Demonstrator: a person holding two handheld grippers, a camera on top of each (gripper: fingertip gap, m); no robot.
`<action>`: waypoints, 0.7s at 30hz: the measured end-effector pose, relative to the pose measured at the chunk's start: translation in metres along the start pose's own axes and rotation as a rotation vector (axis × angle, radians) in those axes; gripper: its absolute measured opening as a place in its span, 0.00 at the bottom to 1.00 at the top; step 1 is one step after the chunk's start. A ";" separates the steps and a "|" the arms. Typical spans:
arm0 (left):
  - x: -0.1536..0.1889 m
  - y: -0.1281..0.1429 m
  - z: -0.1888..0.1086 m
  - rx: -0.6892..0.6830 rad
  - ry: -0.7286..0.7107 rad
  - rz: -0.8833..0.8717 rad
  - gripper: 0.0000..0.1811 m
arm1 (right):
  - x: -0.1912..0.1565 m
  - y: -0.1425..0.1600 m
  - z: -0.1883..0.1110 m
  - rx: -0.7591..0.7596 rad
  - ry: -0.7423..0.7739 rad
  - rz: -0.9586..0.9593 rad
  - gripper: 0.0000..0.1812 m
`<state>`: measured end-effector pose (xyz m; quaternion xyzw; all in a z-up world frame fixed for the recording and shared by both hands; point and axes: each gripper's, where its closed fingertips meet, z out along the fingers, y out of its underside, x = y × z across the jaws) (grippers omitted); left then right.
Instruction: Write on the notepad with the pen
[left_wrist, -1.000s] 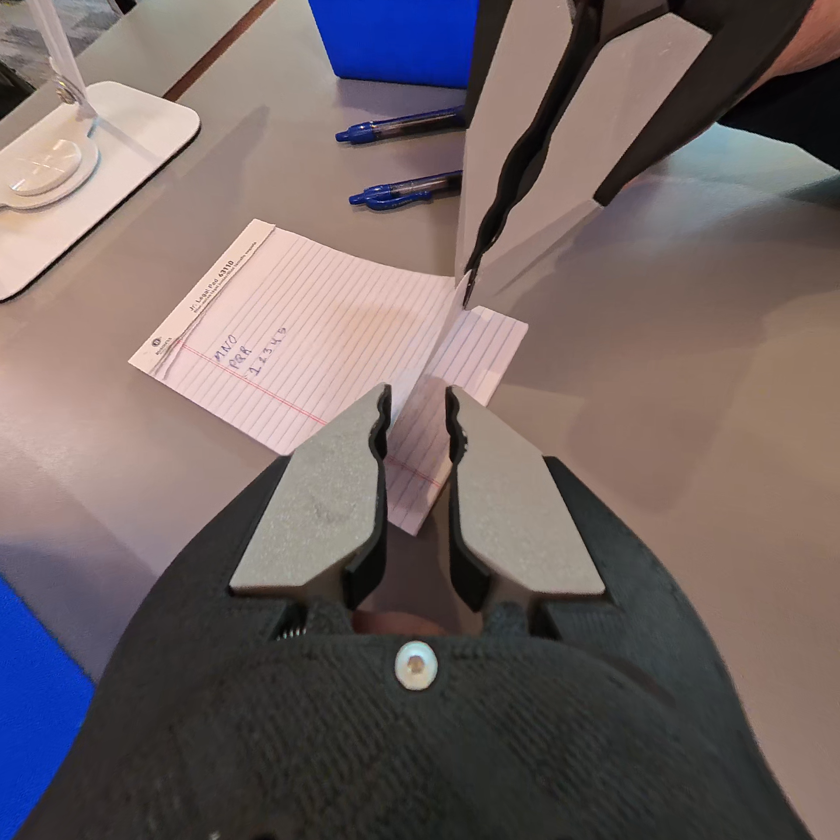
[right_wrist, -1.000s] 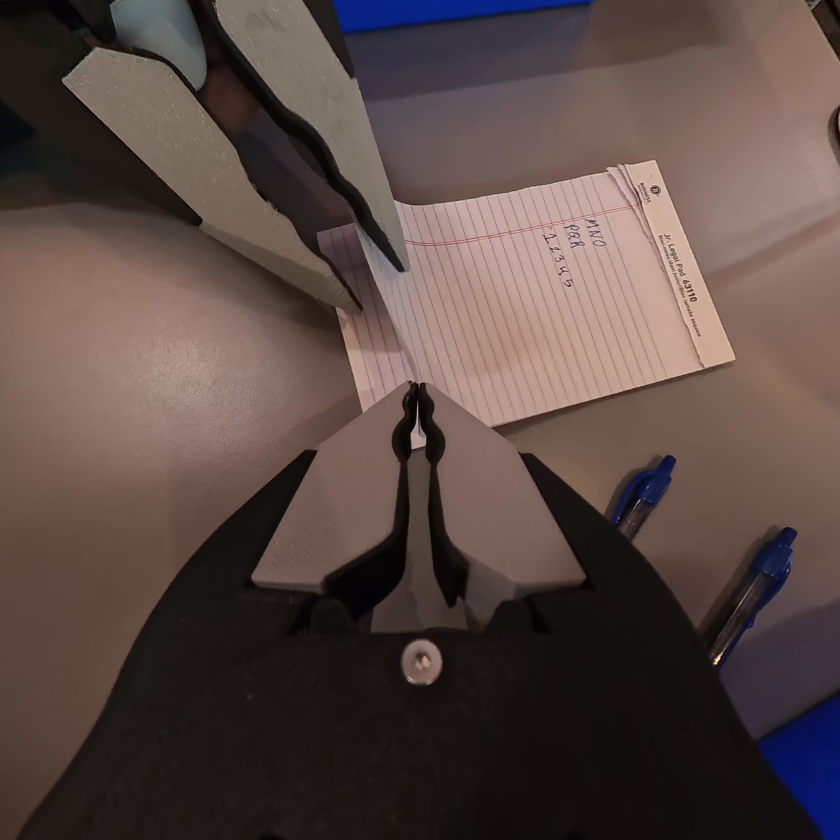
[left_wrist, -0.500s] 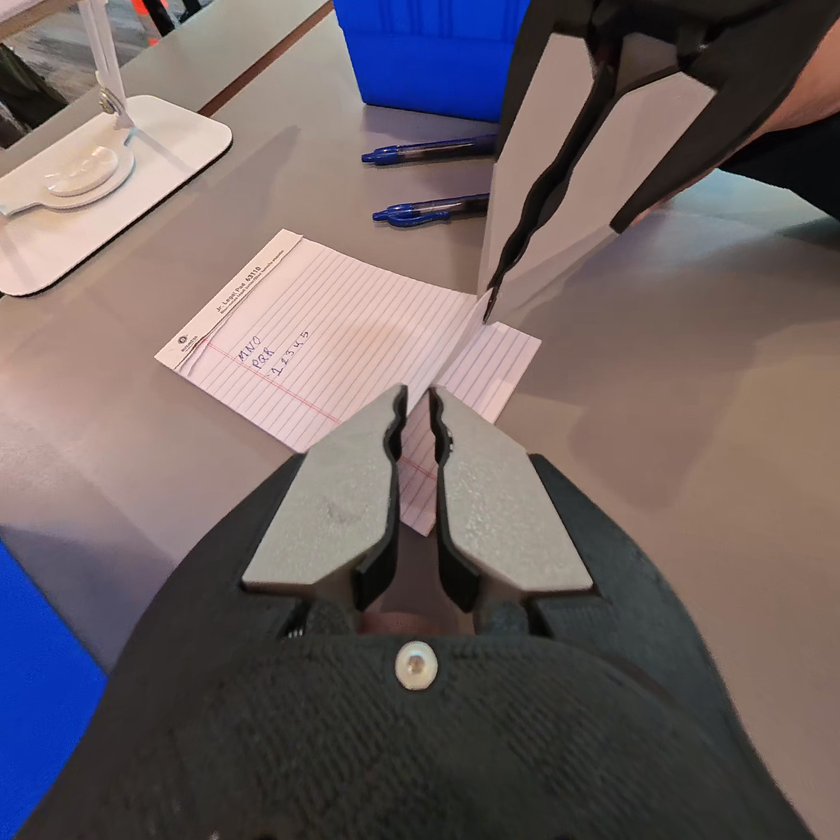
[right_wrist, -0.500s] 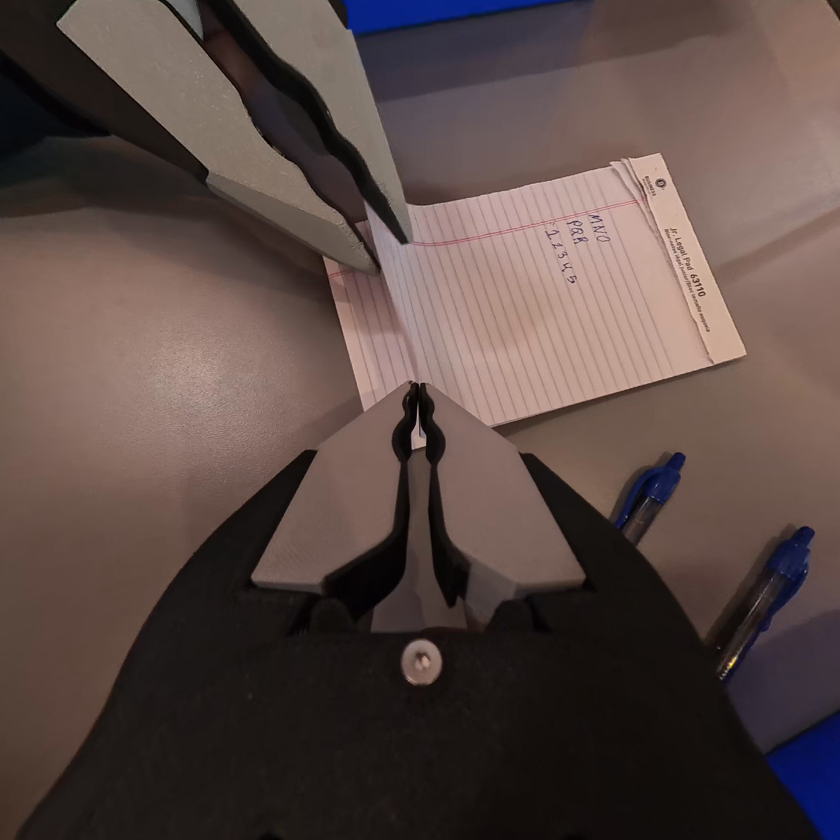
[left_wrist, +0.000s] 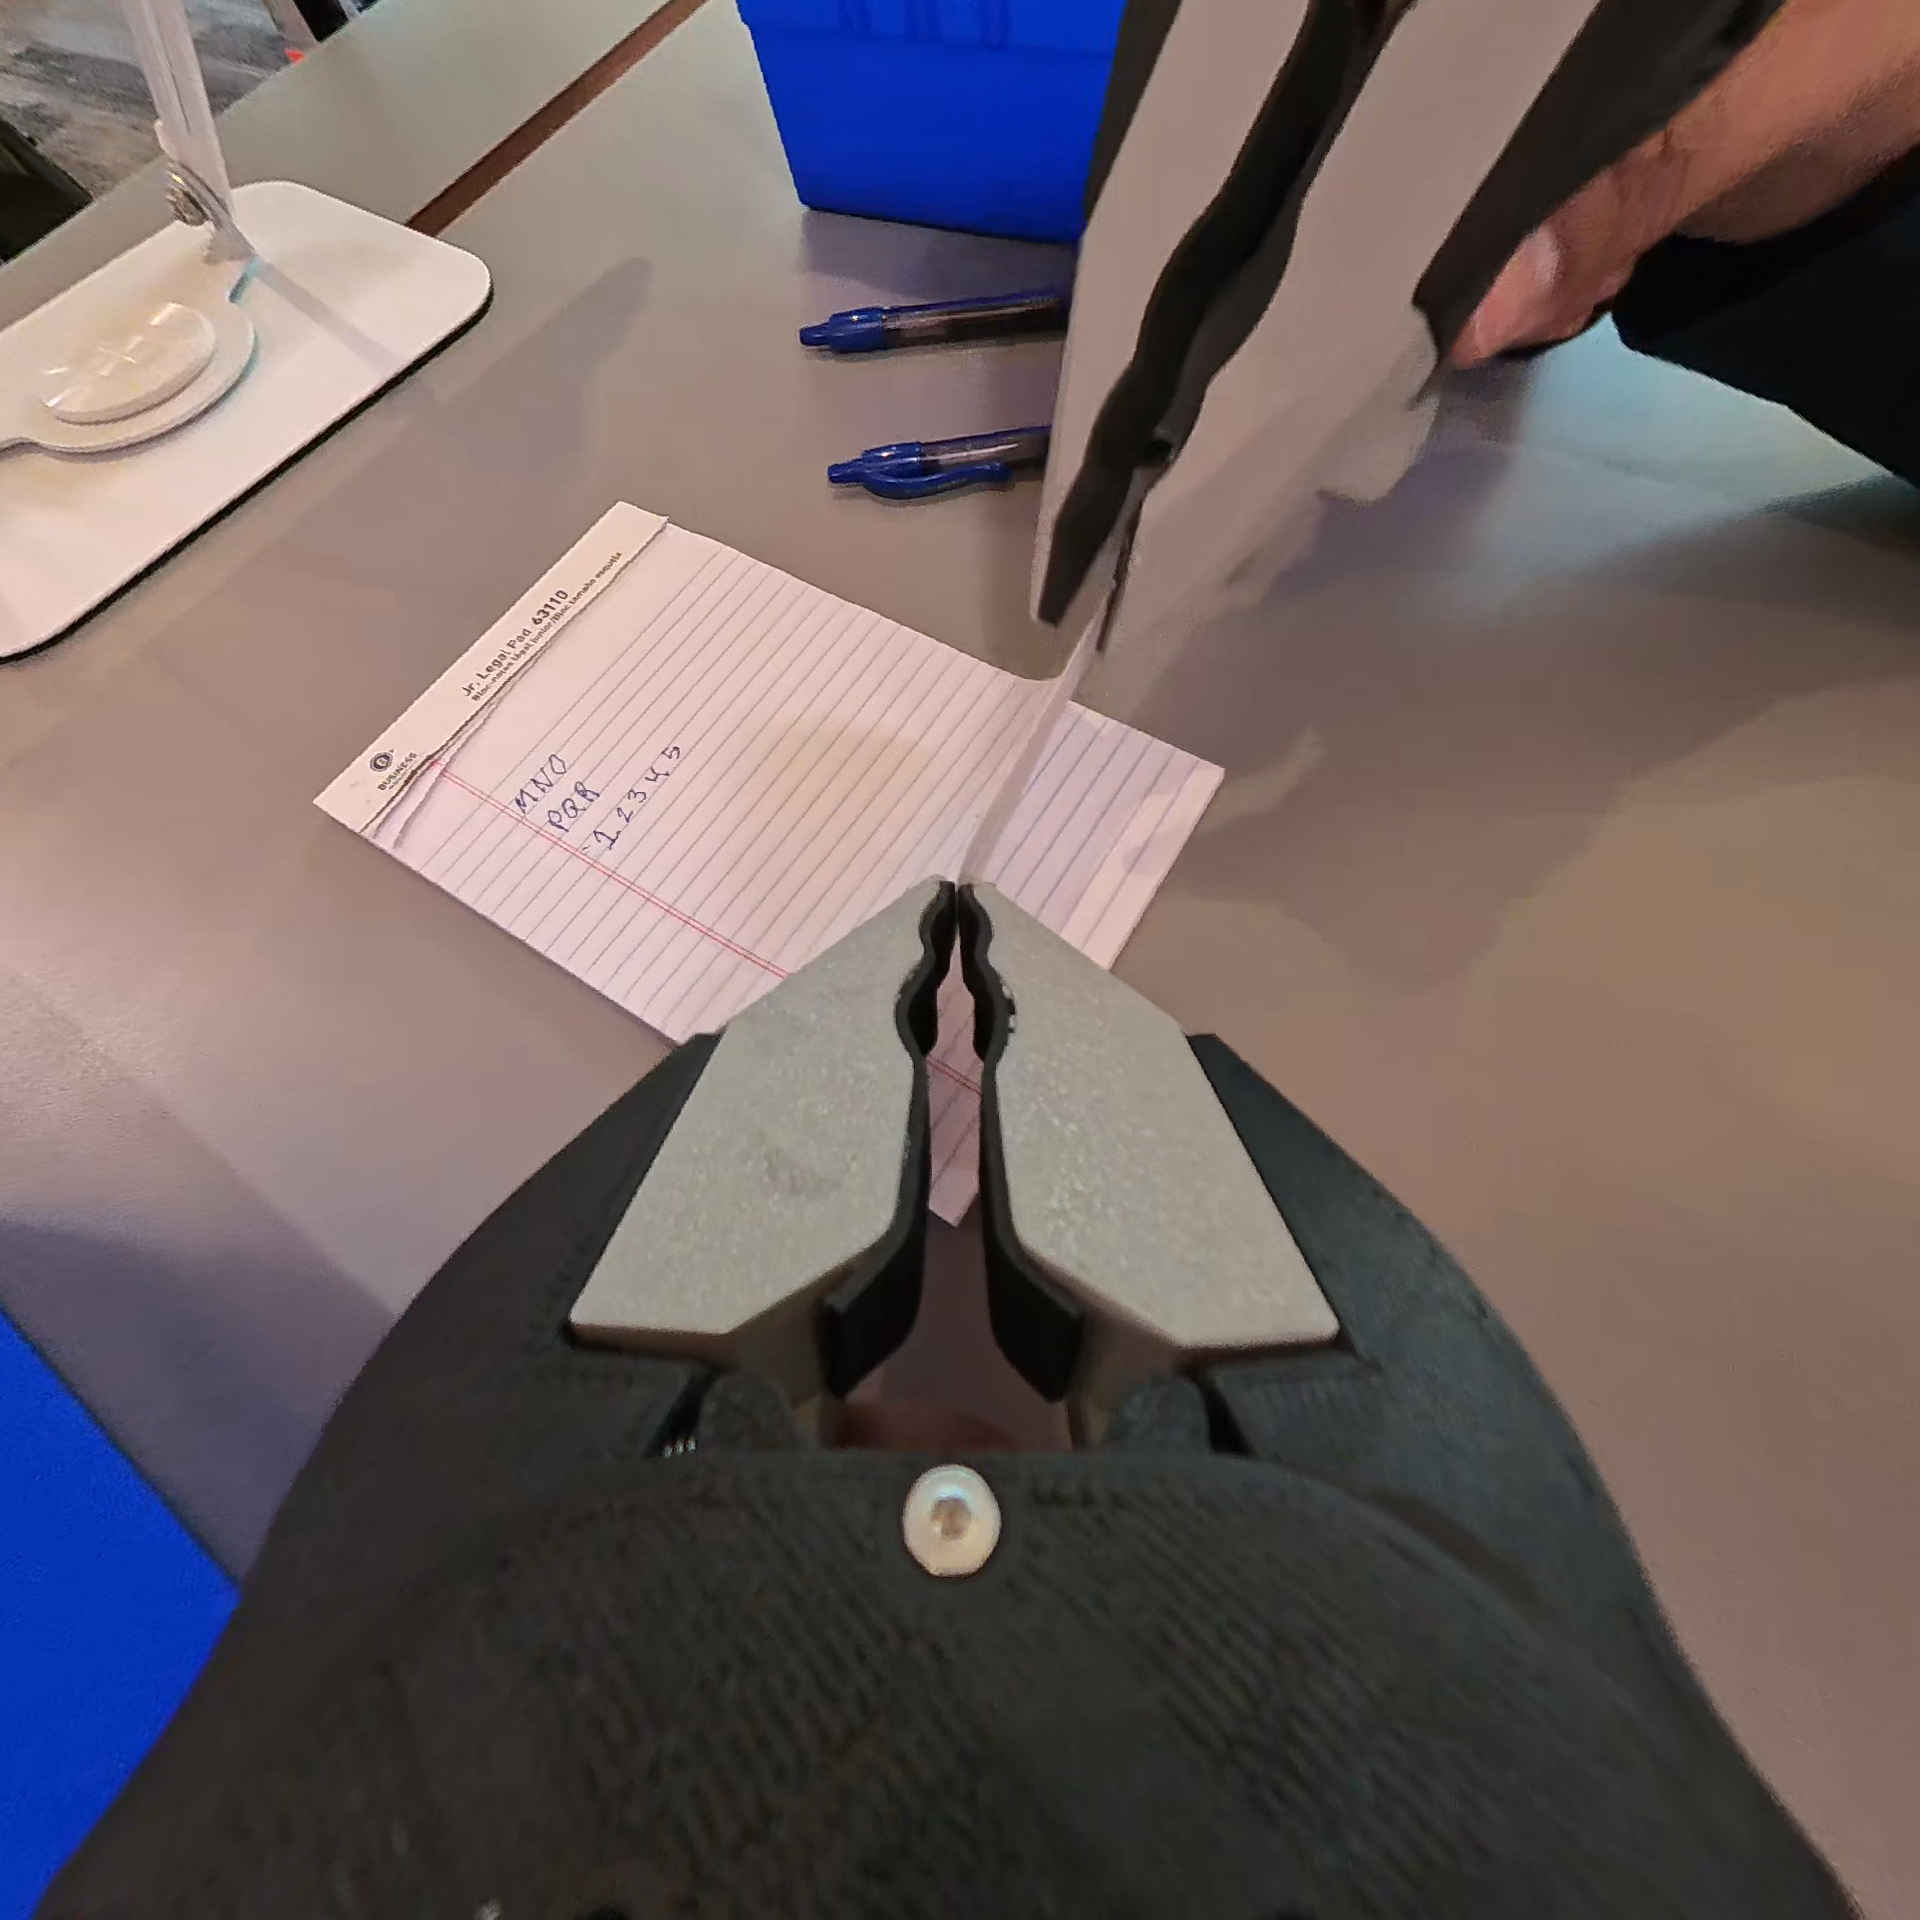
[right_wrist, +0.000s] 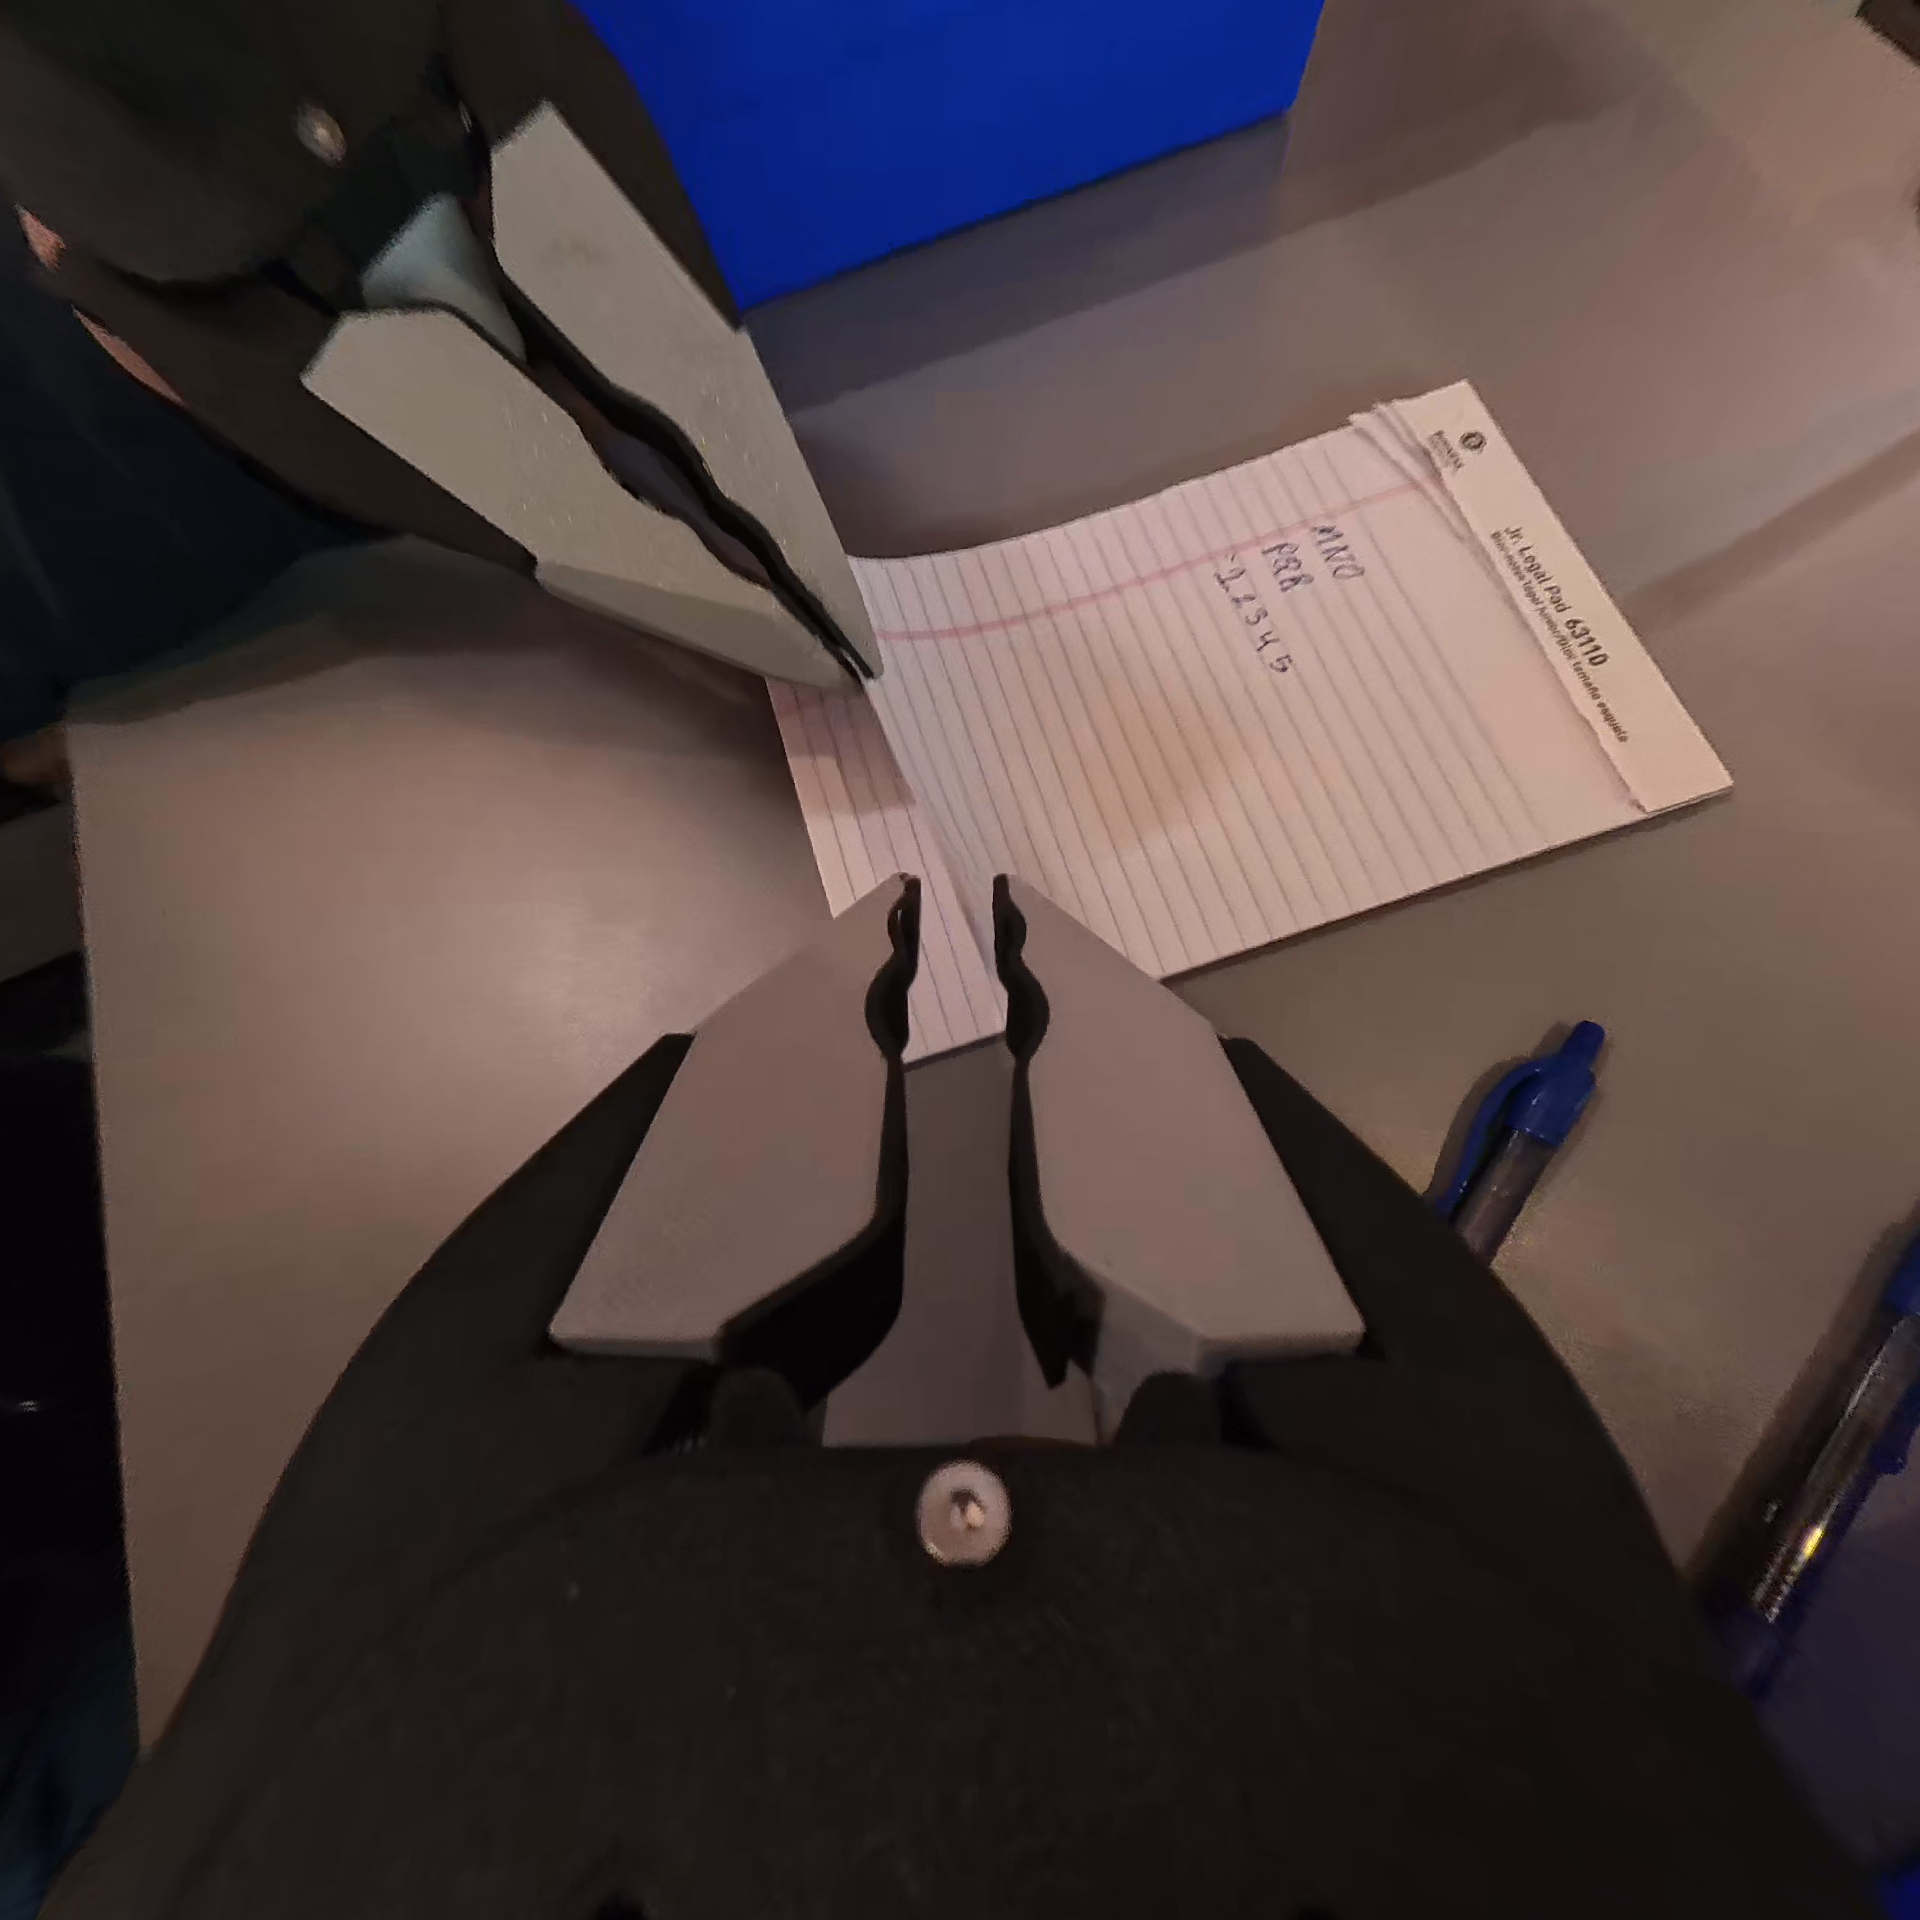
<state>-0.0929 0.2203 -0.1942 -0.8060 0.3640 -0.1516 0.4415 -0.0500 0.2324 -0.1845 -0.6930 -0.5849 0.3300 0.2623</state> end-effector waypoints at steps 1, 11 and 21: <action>0.001 0.000 0.000 -0.003 0.000 0.004 0.00 | 0.000 -0.003 -0.002 0.024 -0.014 0.021 0.06; 0.007 0.004 0.004 -0.029 0.012 0.037 0.00 | -0.002 0.002 0.010 -0.002 -0.049 0.056 0.10; 0.010 0.007 0.005 -0.050 0.012 0.063 0.00 | -0.001 0.005 0.014 -0.016 -0.049 0.065 0.10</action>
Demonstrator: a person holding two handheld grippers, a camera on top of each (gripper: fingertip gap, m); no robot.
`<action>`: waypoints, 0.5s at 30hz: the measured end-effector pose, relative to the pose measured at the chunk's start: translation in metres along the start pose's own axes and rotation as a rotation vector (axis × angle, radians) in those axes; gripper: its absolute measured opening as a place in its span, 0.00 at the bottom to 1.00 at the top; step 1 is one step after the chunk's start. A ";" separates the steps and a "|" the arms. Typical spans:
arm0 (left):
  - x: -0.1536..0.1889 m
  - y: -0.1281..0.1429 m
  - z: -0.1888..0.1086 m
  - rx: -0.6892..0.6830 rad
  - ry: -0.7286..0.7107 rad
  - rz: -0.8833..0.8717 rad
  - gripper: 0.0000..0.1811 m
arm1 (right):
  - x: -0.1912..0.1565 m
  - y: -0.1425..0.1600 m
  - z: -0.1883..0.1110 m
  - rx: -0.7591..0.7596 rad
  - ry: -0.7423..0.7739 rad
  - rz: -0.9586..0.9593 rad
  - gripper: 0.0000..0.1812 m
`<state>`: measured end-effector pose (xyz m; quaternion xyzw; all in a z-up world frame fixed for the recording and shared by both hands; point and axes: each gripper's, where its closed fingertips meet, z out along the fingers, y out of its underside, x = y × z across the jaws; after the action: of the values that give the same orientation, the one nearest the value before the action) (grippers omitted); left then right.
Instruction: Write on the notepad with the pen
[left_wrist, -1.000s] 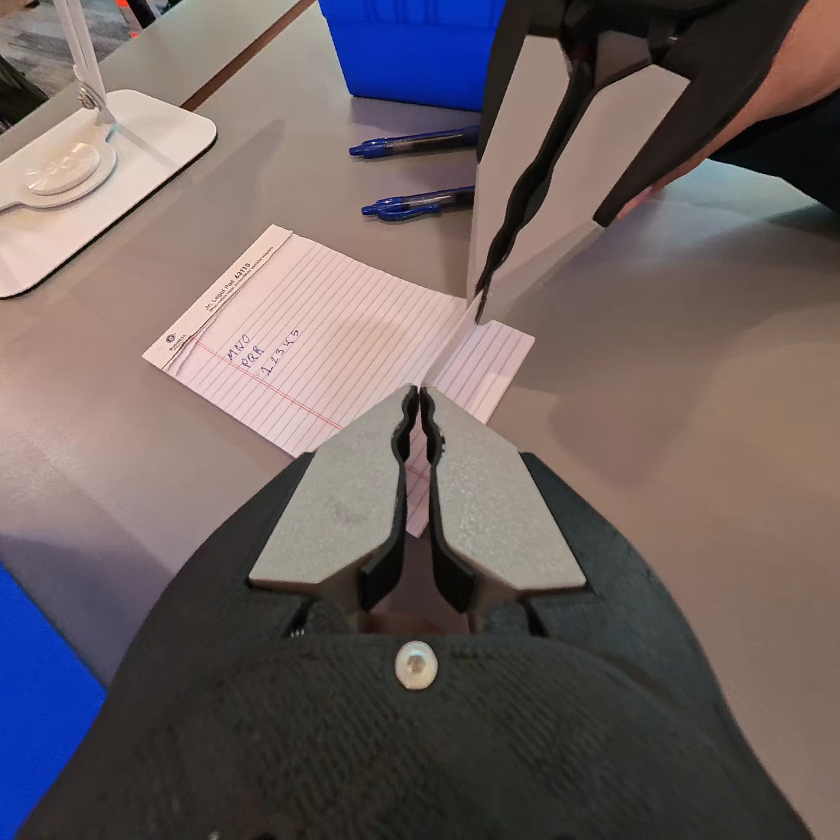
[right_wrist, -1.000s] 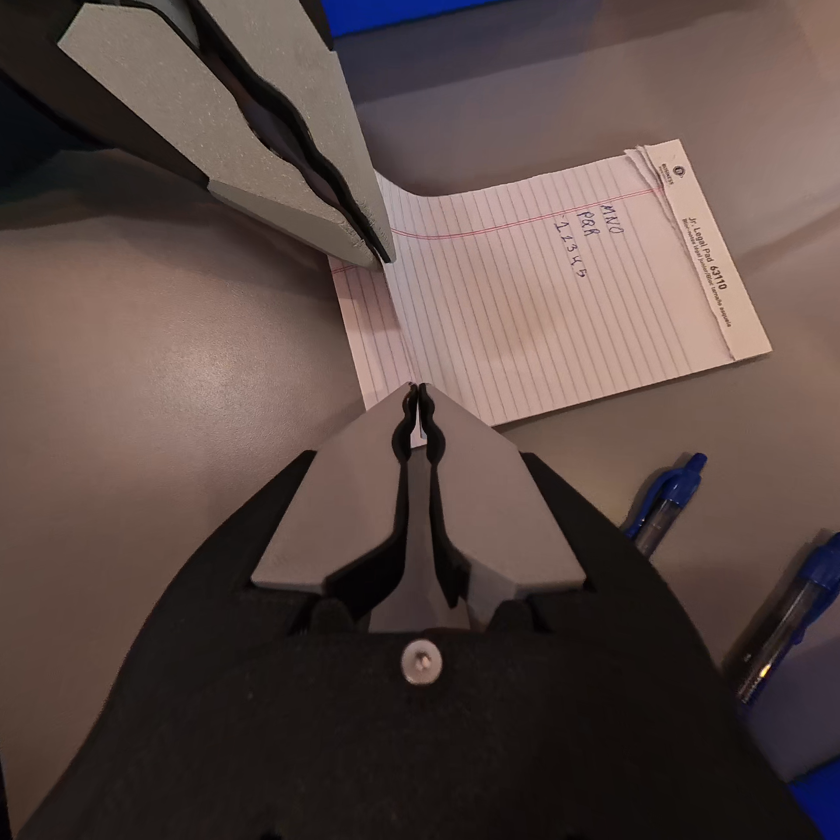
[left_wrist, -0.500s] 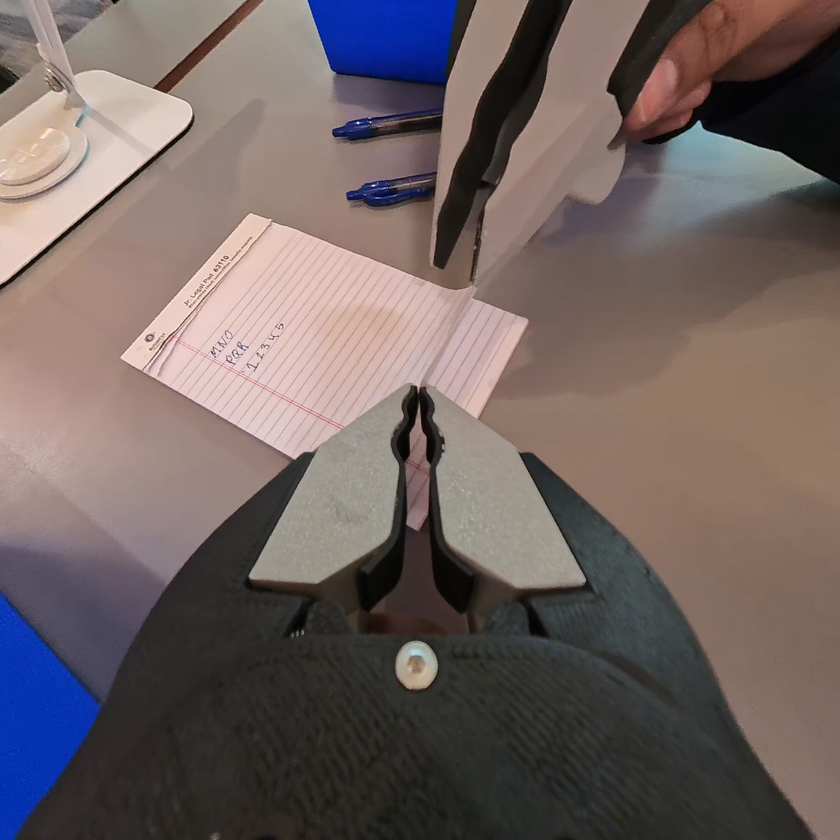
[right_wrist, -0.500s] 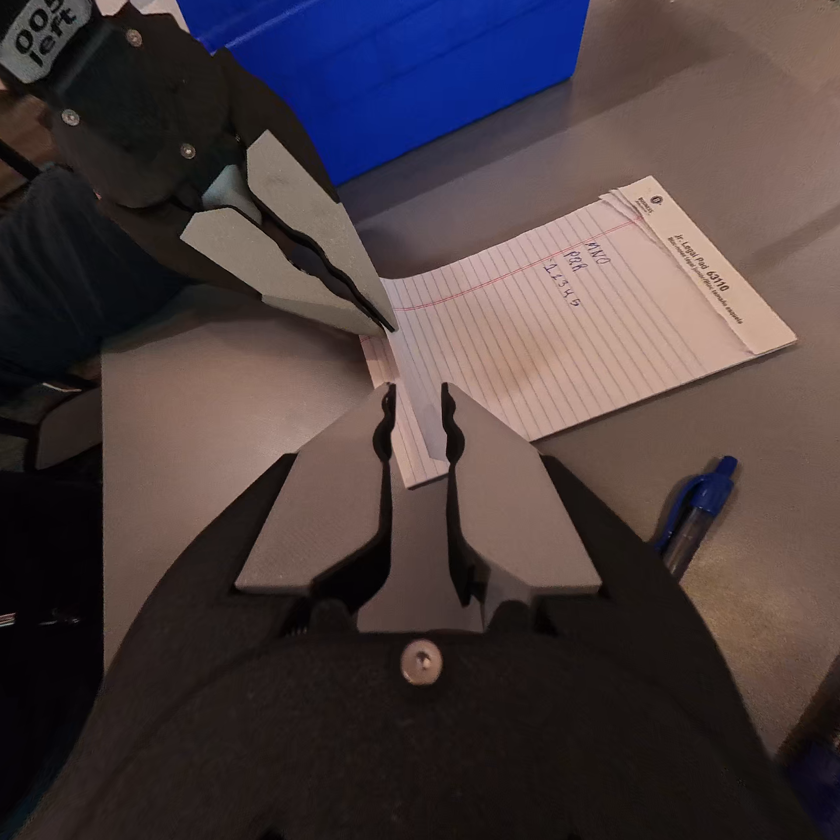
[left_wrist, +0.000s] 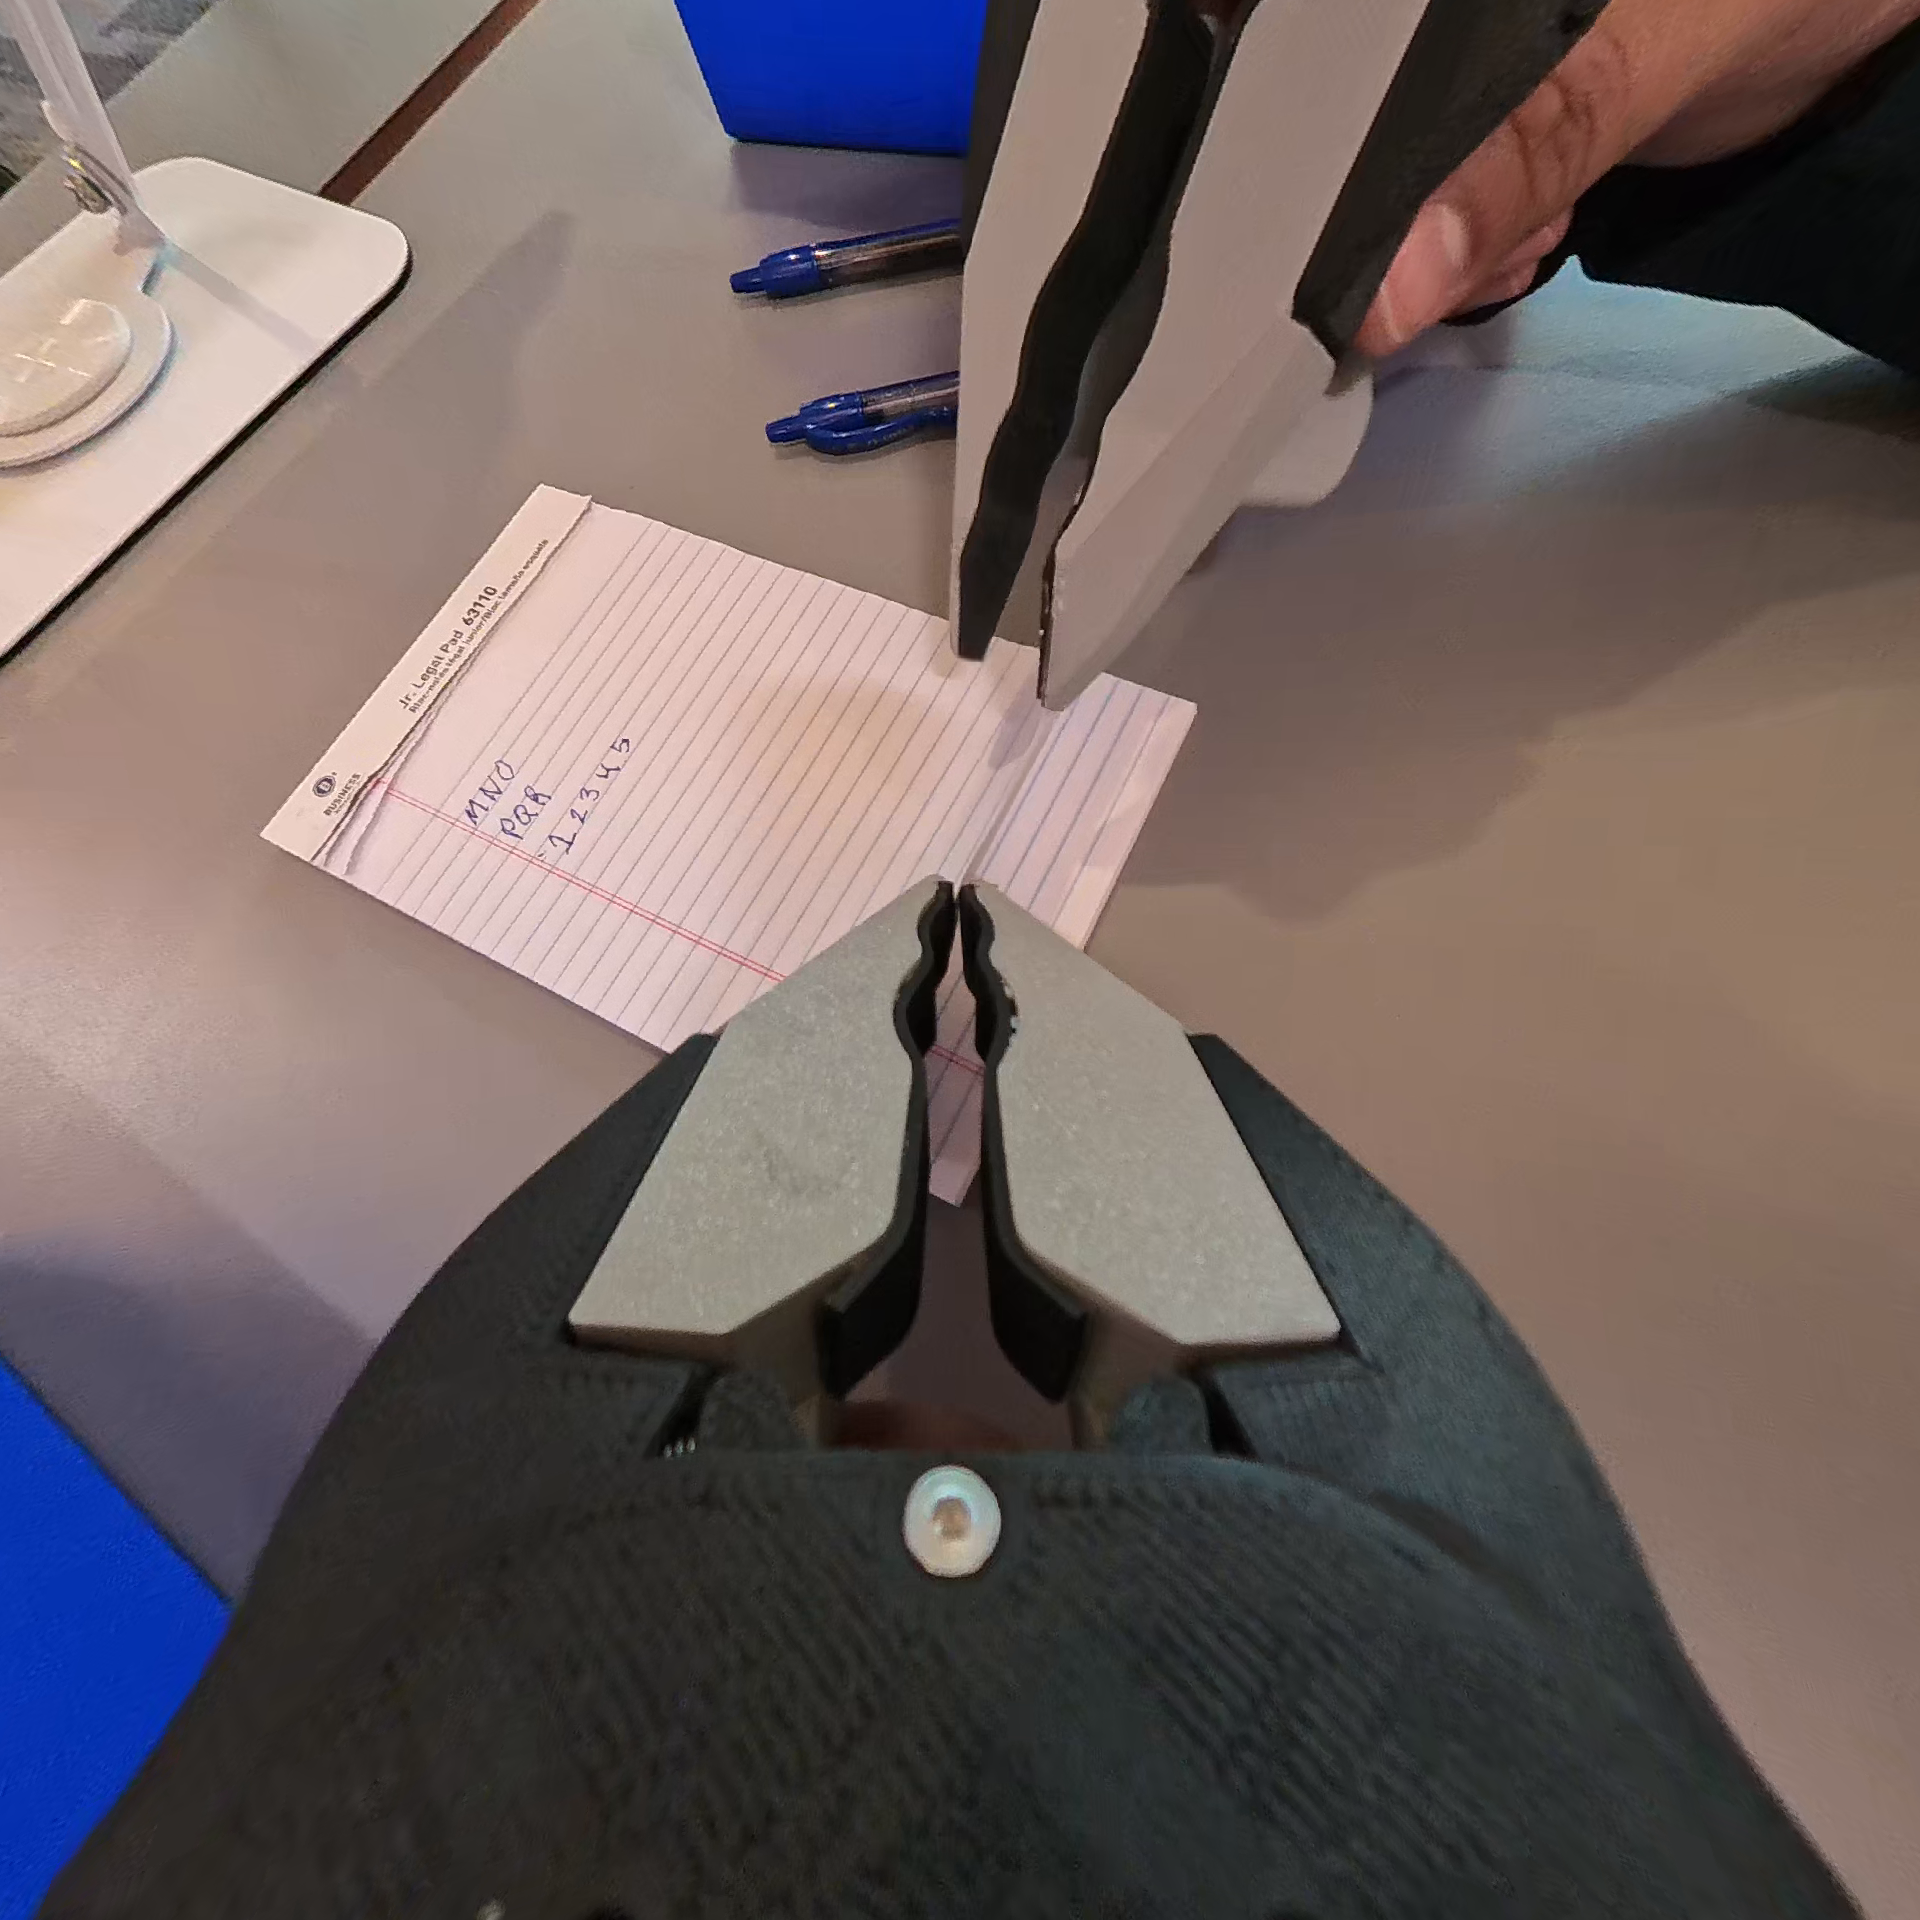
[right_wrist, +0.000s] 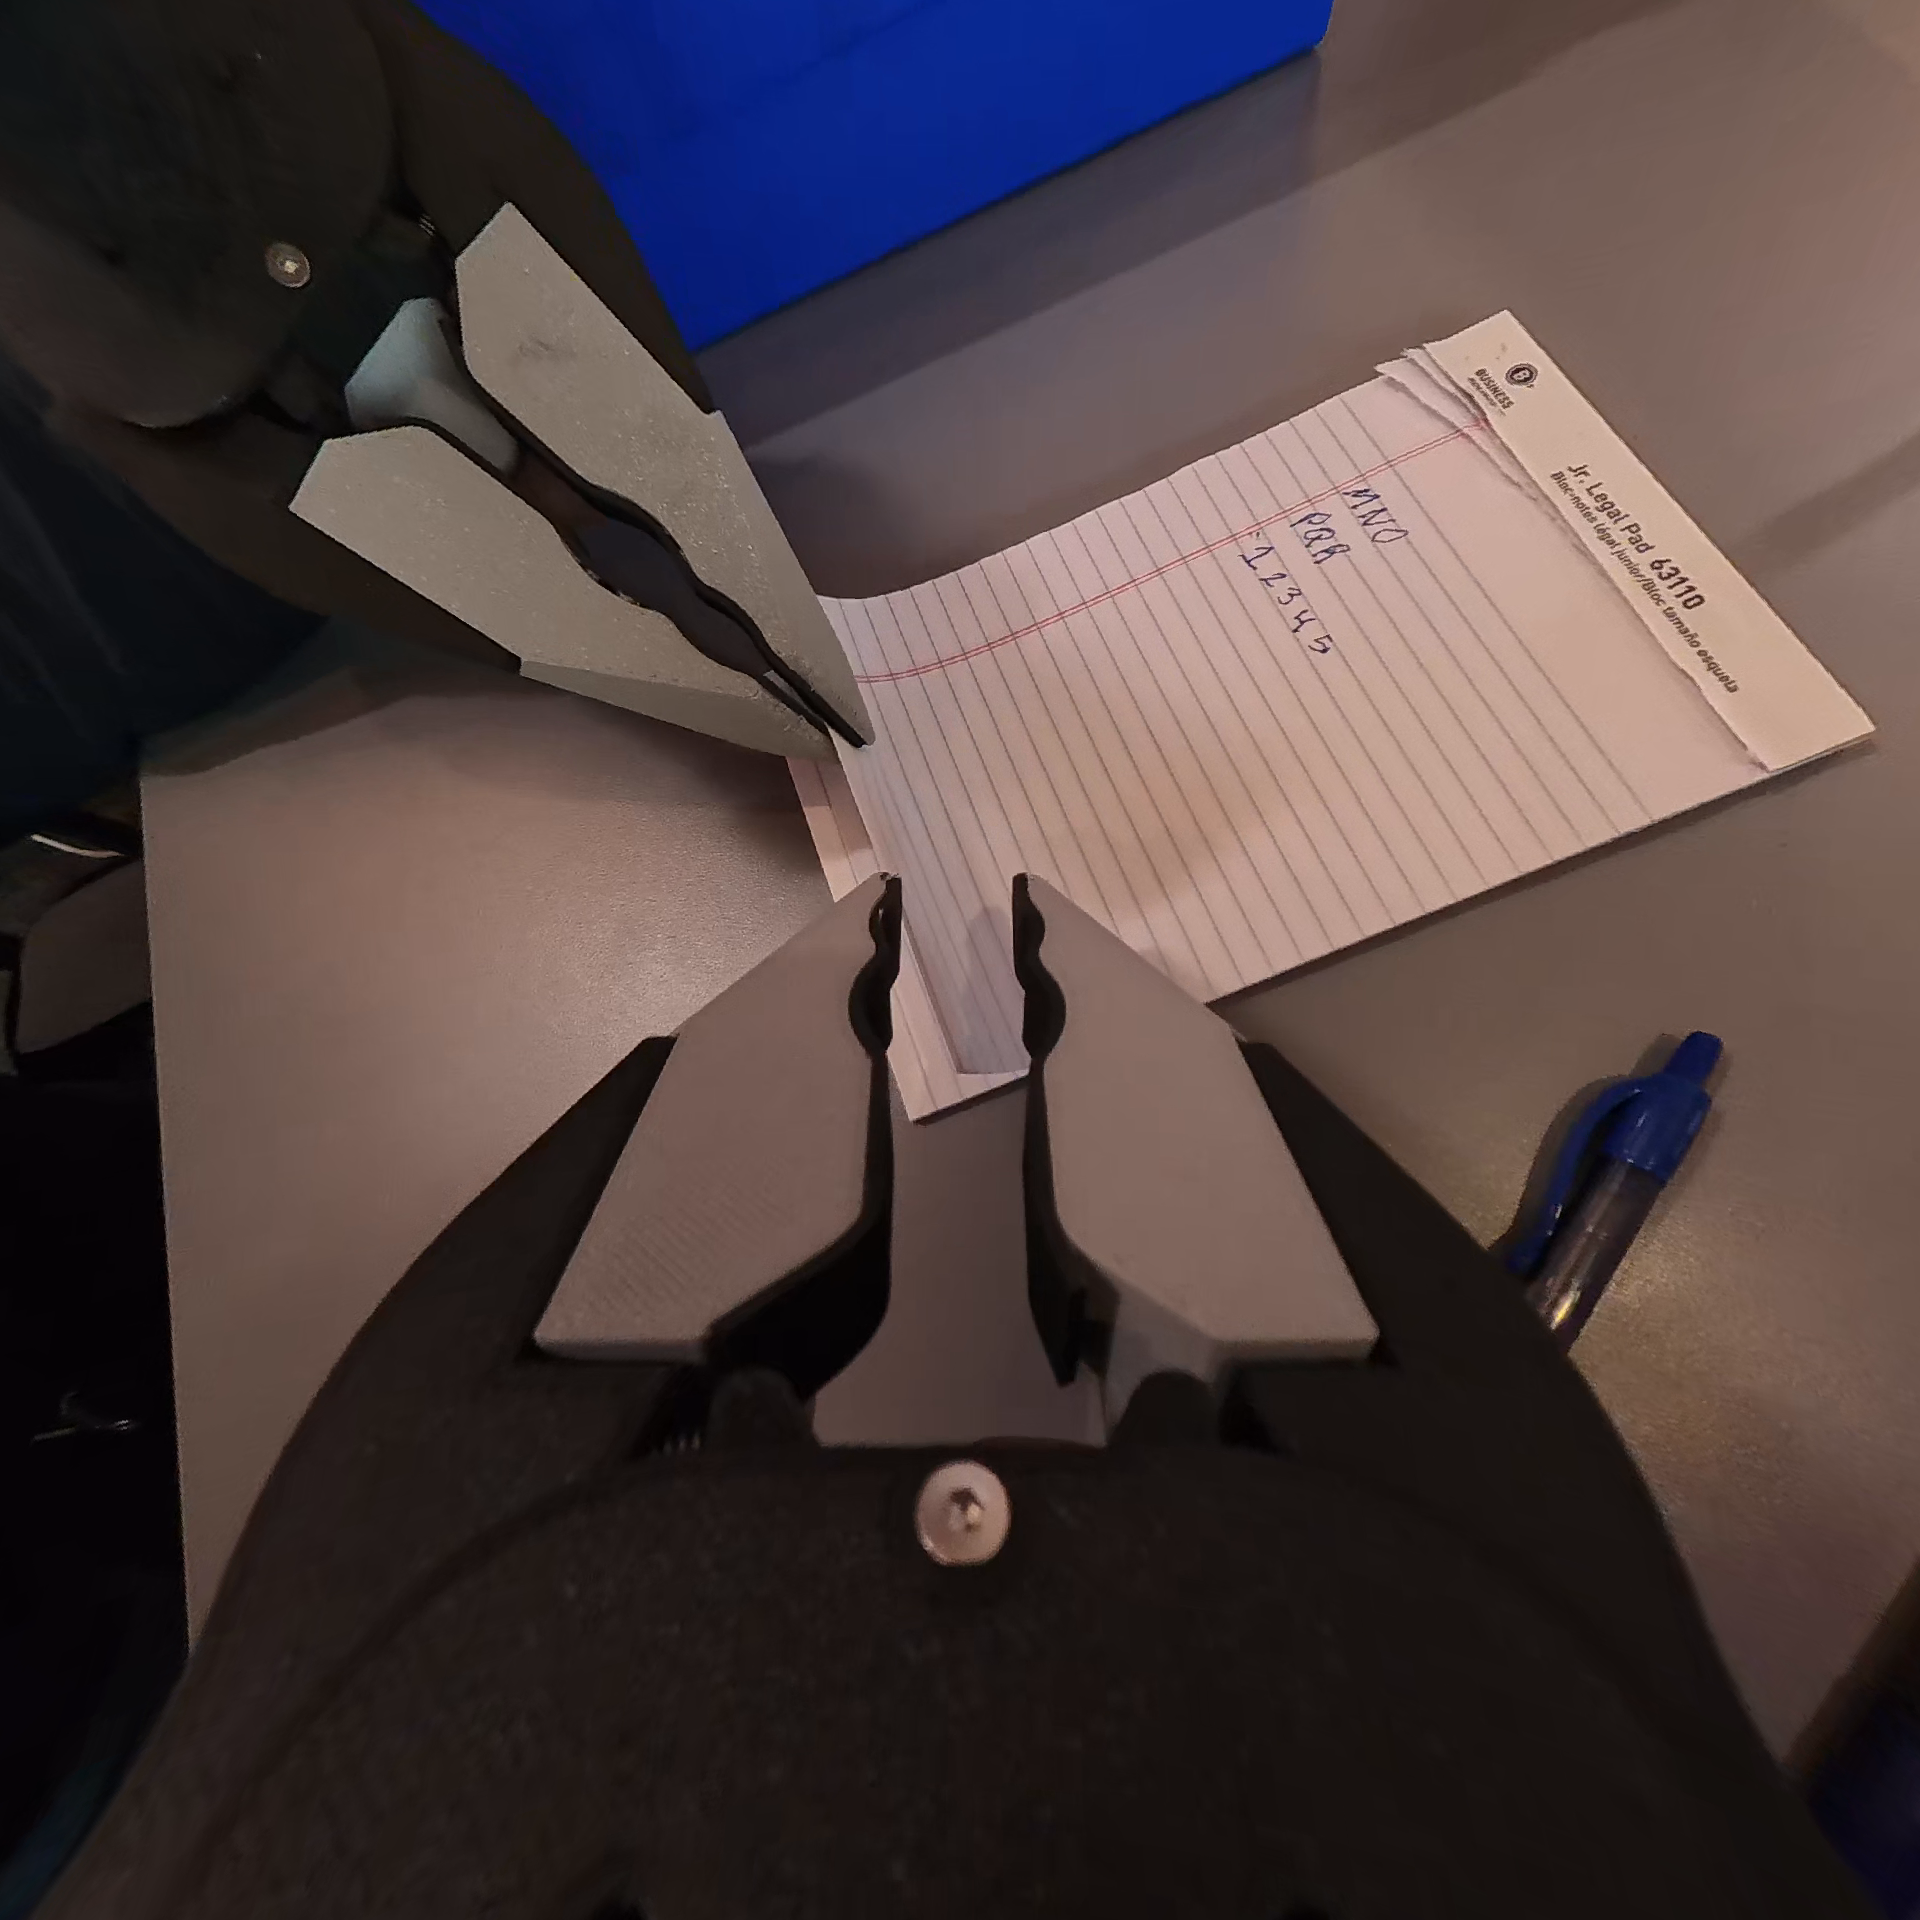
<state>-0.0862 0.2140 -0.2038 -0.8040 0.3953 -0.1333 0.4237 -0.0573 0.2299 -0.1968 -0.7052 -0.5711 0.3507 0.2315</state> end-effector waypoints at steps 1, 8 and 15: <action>0.000 0.000 0.000 -0.003 -0.001 0.003 0.00 | 0.000 0.001 0.000 -0.003 -0.001 0.002 0.10; 0.001 0.002 0.001 -0.011 -0.002 0.011 0.00 | 0.001 0.003 0.002 -0.013 -0.010 0.017 0.10; 0.002 0.003 0.002 -0.017 0.000 0.020 0.00 | 0.001 0.004 0.002 -0.018 -0.012 0.024 0.11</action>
<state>-0.0852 0.2125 -0.2070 -0.8036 0.4046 -0.1256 0.4180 -0.0564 0.2297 -0.2014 -0.7119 -0.5672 0.3525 0.2174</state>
